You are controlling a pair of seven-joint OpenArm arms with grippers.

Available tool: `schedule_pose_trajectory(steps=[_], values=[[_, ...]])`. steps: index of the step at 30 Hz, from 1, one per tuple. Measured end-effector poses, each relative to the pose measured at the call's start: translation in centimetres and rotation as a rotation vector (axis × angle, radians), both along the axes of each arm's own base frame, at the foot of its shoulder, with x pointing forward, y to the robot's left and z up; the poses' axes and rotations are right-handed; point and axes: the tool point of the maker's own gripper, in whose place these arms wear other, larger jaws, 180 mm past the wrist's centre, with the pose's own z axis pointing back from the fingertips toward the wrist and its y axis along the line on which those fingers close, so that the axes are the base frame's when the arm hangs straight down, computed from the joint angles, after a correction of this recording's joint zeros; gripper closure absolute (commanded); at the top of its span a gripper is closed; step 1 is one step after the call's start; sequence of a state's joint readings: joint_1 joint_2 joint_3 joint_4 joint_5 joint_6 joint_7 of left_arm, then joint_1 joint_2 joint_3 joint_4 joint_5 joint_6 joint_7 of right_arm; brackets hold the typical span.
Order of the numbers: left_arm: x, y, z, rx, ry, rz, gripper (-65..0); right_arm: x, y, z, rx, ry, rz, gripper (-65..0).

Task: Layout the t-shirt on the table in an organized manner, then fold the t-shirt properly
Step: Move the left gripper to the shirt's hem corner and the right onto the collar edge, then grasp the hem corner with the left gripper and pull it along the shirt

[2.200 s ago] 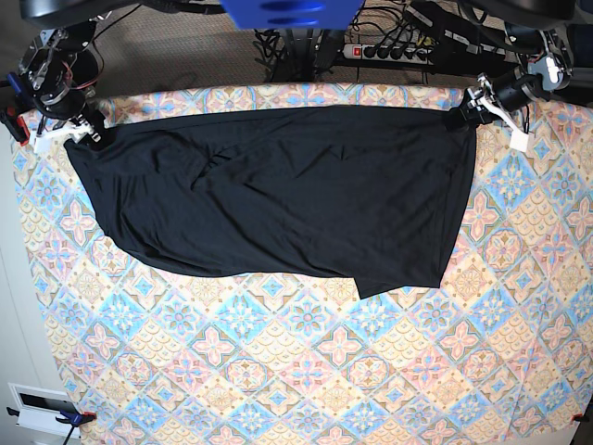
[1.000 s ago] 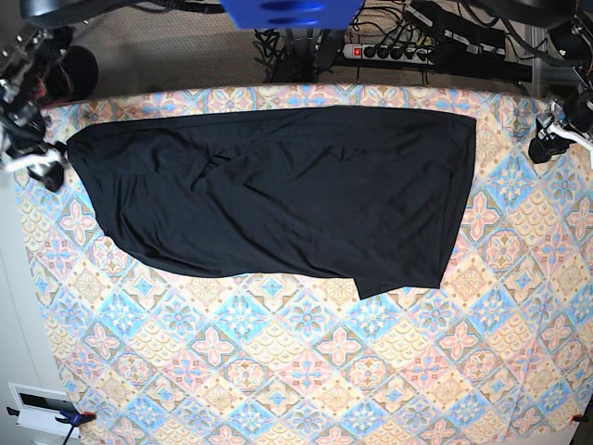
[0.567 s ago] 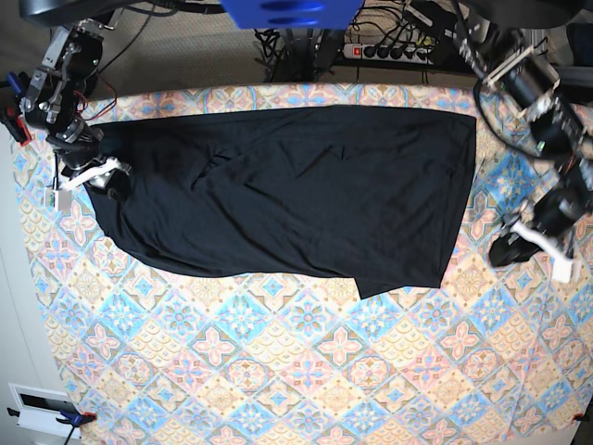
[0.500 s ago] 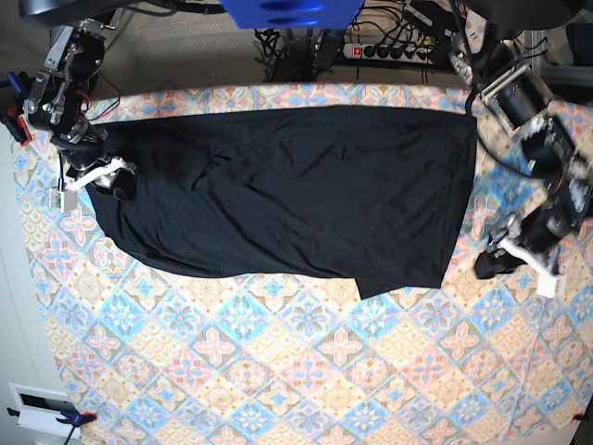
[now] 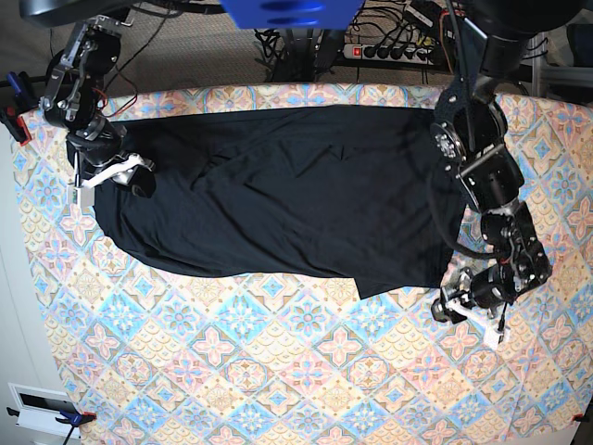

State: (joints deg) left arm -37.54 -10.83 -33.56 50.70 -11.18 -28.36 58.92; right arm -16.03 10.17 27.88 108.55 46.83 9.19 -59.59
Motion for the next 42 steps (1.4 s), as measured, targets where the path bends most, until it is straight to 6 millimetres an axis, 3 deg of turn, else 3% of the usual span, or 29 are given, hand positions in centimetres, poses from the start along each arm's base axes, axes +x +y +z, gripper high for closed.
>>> schedule_pose_trajectory(steps=[3,8,16,25,33,42], values=[[1.0,-0.5,-1.1,0.011,-0.01,0.01,-33.0,-0.1,0.4,-0.2,0.017,0.001,-0.003,-26.0],[0.2,-0.5,-4.2,0.052,0.027,0.013,-33.0,0.0,0.4,-0.1,0.016,0.0,-0.004,-26.0],[0.4,-2.3,-6.3,-0.006,-0.005,0.042,-33.0,-0.1,0.5,-0.2,0.017,0.001,-0.005,-26.0],[0.9,-5.2,-6.6,-0.048,-0.025,0.021,-33.0,-0.2,1.3,-0.5,0.048,0.003,-0.013,-26.0],[0.7,-10.2,-7.4,0.082,-0.032,-0.194,-33.0,-0.3,1.3,-0.6,0.046,0.006,-0.014,-26.0],[0.1,-11.4,-8.0,0.12,-0.031,-0.262,-33.0,-0.3,1.3,-0.6,0.045,0.006,-0.014,-26.0]])
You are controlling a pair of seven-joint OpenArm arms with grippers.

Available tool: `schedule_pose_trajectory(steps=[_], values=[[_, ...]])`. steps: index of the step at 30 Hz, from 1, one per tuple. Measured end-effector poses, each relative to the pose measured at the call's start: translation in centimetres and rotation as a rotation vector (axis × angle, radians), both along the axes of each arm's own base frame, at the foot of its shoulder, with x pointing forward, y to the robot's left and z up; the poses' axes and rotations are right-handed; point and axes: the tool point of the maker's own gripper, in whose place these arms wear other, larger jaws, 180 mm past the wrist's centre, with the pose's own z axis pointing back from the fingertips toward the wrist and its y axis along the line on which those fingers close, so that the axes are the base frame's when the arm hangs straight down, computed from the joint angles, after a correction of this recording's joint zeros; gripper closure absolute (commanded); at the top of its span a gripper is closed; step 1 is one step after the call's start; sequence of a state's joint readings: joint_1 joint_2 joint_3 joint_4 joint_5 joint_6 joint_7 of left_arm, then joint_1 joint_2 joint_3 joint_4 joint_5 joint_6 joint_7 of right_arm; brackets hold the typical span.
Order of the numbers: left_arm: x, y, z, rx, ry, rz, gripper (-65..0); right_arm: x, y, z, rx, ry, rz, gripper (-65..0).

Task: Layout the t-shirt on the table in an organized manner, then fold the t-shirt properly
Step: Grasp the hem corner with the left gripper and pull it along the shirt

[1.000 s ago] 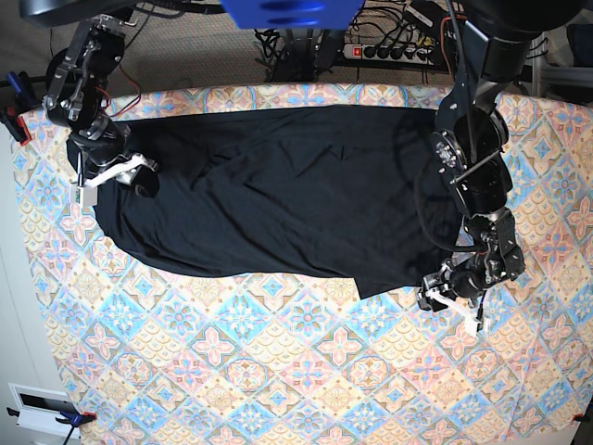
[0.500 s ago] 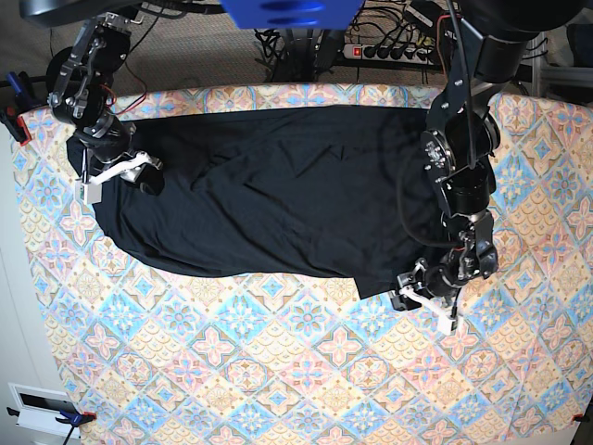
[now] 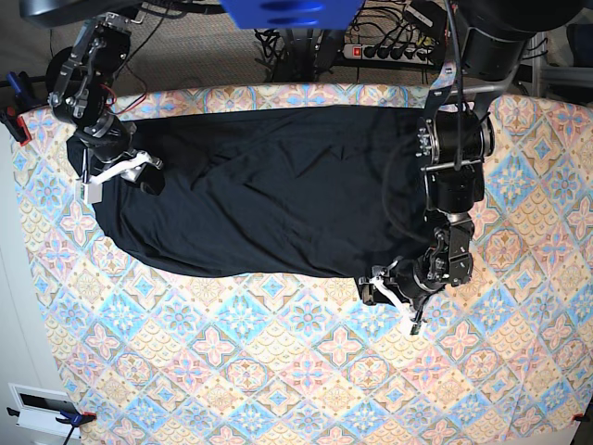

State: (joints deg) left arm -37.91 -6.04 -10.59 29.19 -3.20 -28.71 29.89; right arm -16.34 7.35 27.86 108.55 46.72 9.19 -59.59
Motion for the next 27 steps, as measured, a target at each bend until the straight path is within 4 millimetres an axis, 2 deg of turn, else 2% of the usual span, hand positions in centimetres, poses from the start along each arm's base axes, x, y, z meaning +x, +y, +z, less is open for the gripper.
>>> schedule_pose_trajectory(steps=[5,9,11,15,16,20,23,27], values=[[-1.2,-0.5,-0.7,0.017,0.028,-0.045,-33.0,0.0,0.0,0.0,0.0,0.0,0.0,-26.0],[-1.7,-0.3,-0.5,0.041,0.009,-0.056,-31.9,0.0,0.0,0.0,0.002,0.001,-0.001,-26.0],[-1.9,-0.2,-0.5,0.051,0.014,-0.061,-26.2,0.0,0.0,-0.1,0.002,0.002,-0.001,-26.0],[-1.7,0.3,-0.5,0.057,0.015,-0.047,-8.4,0.1,0.0,0.0,0.002,0.0,-0.001,-26.0],[-1.7,0.3,-0.5,0.053,0.005,-0.044,-6.6,0.1,0.0,0.0,0.002,0.0,-0.001,-26.0],[-1.4,0.4,-0.3,0.045,-0.018,-0.03,-5.2,0.1,0.0,-0.1,0.002,0.001,-0.001,-26.0],[-1.1,0.9,-0.1,0.03,-0.019,-0.001,-0.4,0.1,0.0,-0.1,0.002,0.001,-0.001,-26.0],[-1.0,1.0,0.1,0.035,-0.008,-0.003,0.0,0.1,0.0,-0.1,0.002,0.001,-0.001,-26.0]])
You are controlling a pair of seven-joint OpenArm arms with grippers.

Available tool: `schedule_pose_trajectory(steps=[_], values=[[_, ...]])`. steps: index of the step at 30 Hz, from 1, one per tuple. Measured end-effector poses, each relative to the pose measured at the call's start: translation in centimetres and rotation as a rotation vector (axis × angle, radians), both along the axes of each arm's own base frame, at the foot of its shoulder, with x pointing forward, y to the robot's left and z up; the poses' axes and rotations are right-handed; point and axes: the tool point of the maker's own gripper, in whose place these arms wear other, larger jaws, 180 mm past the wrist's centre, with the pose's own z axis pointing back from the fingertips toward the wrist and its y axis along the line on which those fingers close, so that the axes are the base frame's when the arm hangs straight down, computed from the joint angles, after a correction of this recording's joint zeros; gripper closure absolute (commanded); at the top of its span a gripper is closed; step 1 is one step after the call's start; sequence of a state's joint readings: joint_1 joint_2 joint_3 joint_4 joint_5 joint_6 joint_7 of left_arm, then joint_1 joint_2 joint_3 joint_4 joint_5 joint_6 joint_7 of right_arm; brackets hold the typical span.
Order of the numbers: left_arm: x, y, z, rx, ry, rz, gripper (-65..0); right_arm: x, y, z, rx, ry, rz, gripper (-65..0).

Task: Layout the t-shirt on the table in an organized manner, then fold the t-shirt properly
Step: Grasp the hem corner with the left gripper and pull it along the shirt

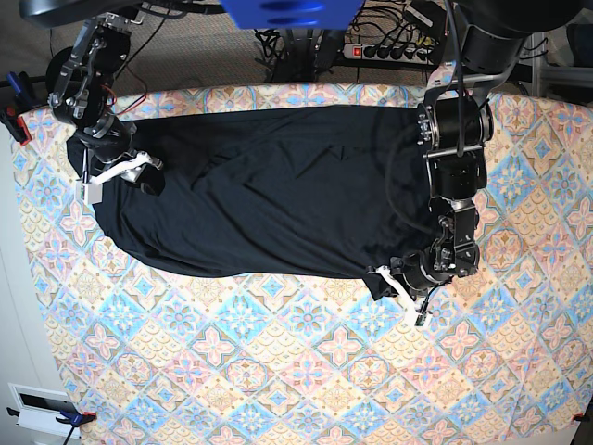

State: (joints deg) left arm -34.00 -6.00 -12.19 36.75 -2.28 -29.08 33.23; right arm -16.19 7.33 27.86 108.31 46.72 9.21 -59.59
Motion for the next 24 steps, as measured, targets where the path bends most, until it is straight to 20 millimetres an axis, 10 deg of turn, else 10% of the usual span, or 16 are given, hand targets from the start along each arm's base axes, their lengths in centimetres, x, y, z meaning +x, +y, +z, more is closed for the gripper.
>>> schedule_pose_trajectory(steps=[12,24], values=[[4.3,5.5,6.6,-0.046,-0.157,0.234,0.0,-0.5,-0.2,-1.4,0.023,0.04,-0.012,-26.0],[5.2,5.6,8.5,-0.04,-0.209,0.237,0.0,-1.1,-0.4,-3.0,0.041,0.087,-0.026,-26.0]])
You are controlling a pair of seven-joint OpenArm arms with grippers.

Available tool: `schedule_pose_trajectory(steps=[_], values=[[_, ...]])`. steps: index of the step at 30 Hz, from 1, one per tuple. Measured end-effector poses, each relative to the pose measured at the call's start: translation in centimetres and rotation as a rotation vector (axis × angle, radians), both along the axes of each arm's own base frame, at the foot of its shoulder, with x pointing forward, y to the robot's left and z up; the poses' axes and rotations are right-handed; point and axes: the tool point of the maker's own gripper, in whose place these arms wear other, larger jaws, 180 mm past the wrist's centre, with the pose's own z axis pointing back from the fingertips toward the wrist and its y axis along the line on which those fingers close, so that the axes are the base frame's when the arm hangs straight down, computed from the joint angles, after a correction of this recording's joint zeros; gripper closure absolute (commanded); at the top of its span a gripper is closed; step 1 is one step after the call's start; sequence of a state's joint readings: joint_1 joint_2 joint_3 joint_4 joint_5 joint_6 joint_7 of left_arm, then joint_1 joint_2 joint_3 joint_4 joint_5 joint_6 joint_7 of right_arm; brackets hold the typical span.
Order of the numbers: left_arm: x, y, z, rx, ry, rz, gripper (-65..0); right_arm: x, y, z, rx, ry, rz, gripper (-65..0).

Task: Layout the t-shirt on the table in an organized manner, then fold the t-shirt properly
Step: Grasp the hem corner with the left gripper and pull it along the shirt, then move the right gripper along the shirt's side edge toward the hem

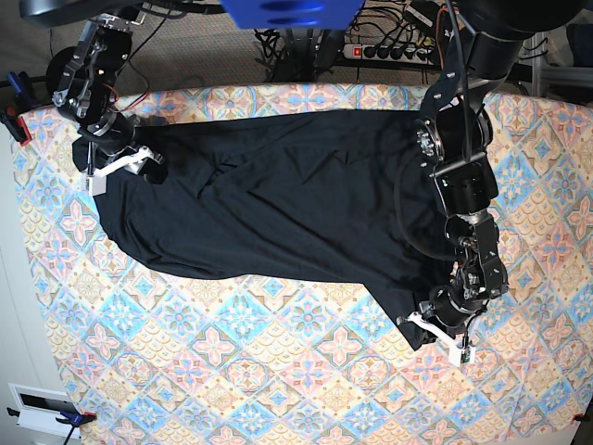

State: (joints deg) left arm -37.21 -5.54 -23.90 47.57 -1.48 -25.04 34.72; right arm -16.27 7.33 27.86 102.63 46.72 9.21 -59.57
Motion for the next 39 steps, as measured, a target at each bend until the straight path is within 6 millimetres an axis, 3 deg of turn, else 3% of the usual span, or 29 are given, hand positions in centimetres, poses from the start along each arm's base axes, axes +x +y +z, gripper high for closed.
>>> schedule_pose_trajectory(steps=[4,9,11,14,18,30,33,37,39], values=[[0.6,0.9,0.9,-0.01,-0.053,0.032,0.0,0.0,0.0,0.0,0.001,0.001,0.0,-26.0],[1.9,6.5,4.9,-0.088,-0.164,0.195,0.0,-0.2,0.0,-0.1,0.0,0.005,0.0,-26.0],[2.1,7.7,5.8,-0.086,-0.184,0.217,0.0,-0.1,0.0,-0.1,0.001,0.004,0.0,-26.0],[2.3,7.9,6.3,-0.083,-0.193,0.215,0.0,-0.1,0.3,-0.1,0.0,0.006,0.01,-26.0],[2.7,8.2,7.3,-0.084,-0.252,0.233,0.0,-0.1,2.1,-0.5,0.023,0.015,0.057,-26.0],[2.8,13.8,10.3,-0.275,-0.402,0.57,0.0,-0.5,2.1,-1.5,0.032,0.046,0.055,-26.0],[3.5,12.5,10.5,-0.323,-0.396,0.59,0.0,-0.5,2.1,-1.6,0.033,0.048,0.055,-25.9],[5.4,7.9,11.8,-0.396,-0.403,0.525,0.0,-0.5,2.1,-1.6,0.032,0.048,0.054,-25.9],[6.3,6.0,11.4,-0.415,-0.376,0.49,0.0,-0.5,2.1,-1.6,0.033,0.048,0.055,-25.9]])
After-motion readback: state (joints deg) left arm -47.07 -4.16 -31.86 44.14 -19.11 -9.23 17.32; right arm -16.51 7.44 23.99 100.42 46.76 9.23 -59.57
